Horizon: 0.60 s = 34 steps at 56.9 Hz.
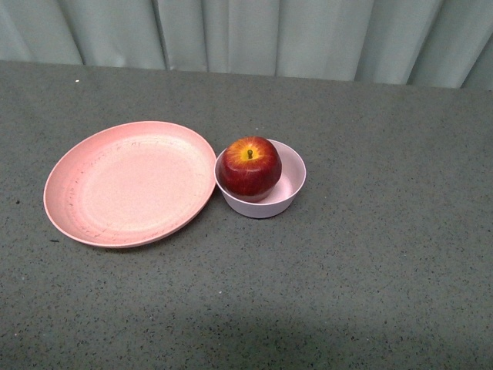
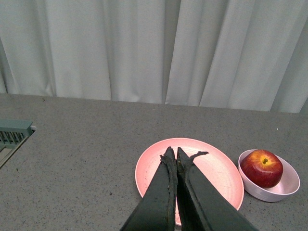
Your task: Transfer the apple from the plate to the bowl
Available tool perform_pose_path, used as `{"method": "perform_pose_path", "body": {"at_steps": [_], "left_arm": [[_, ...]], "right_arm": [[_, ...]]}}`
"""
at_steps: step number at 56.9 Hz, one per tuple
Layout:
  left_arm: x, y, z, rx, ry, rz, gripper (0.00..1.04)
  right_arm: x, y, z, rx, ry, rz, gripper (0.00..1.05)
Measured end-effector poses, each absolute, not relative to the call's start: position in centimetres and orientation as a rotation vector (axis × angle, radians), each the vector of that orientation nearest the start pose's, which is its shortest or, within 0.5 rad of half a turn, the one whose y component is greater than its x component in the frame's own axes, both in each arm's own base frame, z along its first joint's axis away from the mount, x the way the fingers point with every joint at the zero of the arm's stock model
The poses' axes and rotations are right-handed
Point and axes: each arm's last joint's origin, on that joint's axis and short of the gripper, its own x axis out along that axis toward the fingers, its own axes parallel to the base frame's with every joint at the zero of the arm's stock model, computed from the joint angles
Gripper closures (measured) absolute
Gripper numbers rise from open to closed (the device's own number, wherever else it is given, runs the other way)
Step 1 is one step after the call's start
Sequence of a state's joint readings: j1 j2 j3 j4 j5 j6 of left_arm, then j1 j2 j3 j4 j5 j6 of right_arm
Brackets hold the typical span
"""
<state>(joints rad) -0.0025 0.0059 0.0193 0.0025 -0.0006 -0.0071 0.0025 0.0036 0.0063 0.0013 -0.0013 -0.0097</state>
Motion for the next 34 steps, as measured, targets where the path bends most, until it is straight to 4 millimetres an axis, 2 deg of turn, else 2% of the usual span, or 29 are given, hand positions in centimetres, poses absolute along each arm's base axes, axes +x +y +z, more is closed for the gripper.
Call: {"method": "perform_pose_path", "body": {"at_steps": [9, 13, 17, 34], "left_arm": [[9.68, -0.02, 16.98, -0.008, -0.016, -0.002, 1.00], [9.68, -0.02, 16.99, -0.007, -0.016, -0.002, 0.90], [9.68, -0.02, 16.99, -0.007, -0.016, -0.002, 0.73], [9.68, -0.02, 16.99, -0.007, -0.016, -0.002, 0.25]], "right_arm": [[9.75, 0.03, 16.55, -0.010, -0.004, 0.004, 0.09], [9.75, 0.03, 16.55, -0.010, -0.004, 0.004, 0.09], [9.75, 0.03, 16.55, -0.010, -0.004, 0.004, 0.09], [9.75, 0.03, 16.55, -0.010, -0.004, 0.004, 0.09]]}}
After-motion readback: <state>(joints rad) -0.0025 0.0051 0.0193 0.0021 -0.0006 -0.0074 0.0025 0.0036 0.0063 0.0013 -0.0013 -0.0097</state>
